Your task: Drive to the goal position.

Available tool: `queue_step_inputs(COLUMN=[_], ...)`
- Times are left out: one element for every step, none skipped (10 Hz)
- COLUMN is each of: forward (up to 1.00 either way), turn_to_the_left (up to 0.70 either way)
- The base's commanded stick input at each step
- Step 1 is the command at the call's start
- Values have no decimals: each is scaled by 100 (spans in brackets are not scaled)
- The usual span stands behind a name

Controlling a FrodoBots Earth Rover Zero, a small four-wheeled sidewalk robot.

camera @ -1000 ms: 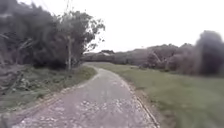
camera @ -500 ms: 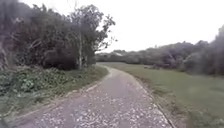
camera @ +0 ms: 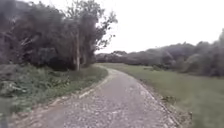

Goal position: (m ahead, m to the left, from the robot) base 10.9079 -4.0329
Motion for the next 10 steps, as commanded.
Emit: queue_step_inputs(forward=[100, 100, 100, 100, 100, 100, 100, 100, 100, 100], turn_to_the_left=[0, -15, -27, -27, -27, -21, -3, 0, 0, 0])
